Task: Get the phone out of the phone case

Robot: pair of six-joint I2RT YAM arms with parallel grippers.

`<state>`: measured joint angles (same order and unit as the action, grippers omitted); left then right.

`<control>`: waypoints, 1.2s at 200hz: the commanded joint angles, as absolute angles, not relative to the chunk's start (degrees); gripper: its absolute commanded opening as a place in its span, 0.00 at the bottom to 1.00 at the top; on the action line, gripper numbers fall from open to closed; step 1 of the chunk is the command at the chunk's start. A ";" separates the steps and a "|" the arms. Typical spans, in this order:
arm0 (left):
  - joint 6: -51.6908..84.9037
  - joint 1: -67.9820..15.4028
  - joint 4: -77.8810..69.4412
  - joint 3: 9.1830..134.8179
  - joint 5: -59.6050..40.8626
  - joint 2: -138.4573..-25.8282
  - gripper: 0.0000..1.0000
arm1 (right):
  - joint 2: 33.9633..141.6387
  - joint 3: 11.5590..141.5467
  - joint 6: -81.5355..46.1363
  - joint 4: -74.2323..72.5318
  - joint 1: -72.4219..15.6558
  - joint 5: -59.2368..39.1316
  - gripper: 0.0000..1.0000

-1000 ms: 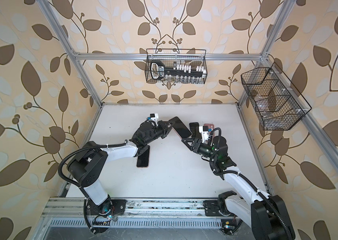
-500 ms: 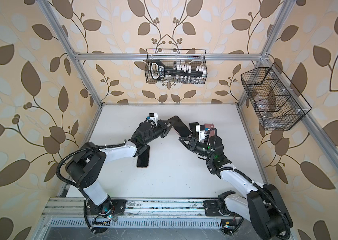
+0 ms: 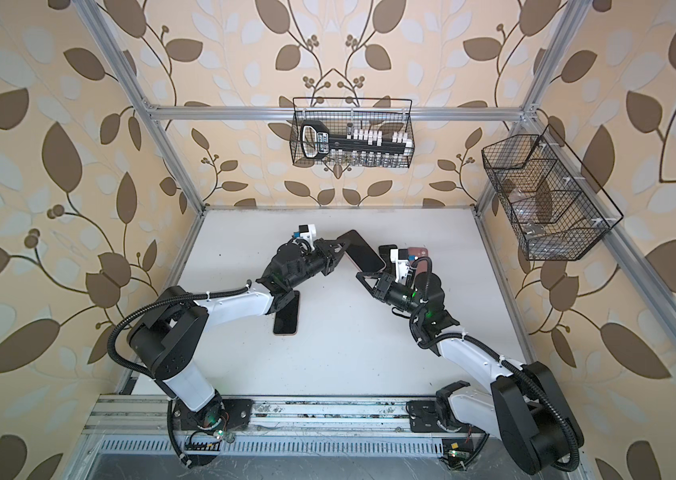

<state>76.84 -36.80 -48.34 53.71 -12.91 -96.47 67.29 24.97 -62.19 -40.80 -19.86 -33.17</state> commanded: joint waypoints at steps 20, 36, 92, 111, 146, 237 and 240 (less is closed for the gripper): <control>77.10 -37.19 -55.29 54.40 -11.87 -91.98 0.00 | 68.07 24.93 -63.11 -44.32 -20.35 -31.65 0.25; 77.18 -37.27 -55.31 54.40 -11.84 -91.96 0.00 | 68.22 24.67 -63.36 -44.62 -20.48 -31.54 0.23; 77.12 -37.34 -55.13 53.88 -11.58 -91.41 0.00 | 68.40 24.72 -63.35 -45.35 -20.43 -31.16 0.14; 77.04 -37.30 -55.14 53.70 -11.34 -91.19 0.00 | 68.75 24.64 -63.50 -45.65 -20.48 -31.05 0.13; 77.31 -37.35 -55.42 53.53 -11.01 -91.02 0.00 | 69.08 24.50 -63.41 -46.08 -20.39 -30.81 0.09; 84.63 -38.23 -57.06 52.95 -8.00 -92.71 0.00 | 69.81 22.83 -56.16 -46.81 -20.59 -28.70 0.04; 84.87 -38.34 -57.20 52.99 -8.09 -92.80 0.00 | 69.87 22.69 -56.12 -46.98 -20.50 -28.69 0.04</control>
